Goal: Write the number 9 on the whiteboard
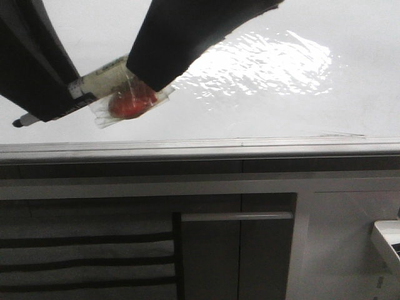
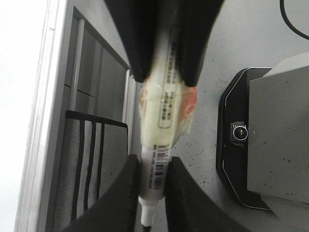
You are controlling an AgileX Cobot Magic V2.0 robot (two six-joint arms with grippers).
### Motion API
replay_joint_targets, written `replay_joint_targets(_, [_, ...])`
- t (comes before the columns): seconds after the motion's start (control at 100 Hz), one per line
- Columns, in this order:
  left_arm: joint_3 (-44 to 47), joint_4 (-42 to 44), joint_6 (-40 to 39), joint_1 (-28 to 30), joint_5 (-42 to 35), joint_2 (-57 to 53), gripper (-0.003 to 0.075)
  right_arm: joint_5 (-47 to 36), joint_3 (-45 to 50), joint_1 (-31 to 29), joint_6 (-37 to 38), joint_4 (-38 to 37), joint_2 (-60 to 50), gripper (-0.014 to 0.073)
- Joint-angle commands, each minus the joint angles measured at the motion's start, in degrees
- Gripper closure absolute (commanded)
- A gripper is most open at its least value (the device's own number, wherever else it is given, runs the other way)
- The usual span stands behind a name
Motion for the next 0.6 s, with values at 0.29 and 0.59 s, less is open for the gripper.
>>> replay_joint_targets(0.29, [-1.9, 6.2, -11.4, 3.0, -7.9, -6.0, 0.0387, -2.8, -2.0, -0.1, 21.2, -22.8, -7.6, 0.0639])
replay_joint_targets(0.59, [2.0, 9.0, -26.0, 14.3, -9.9, -16.7, 0.0387, -0.2, 0.0, -16.5, 45.8, -30.6, -15.3, 0.0639])
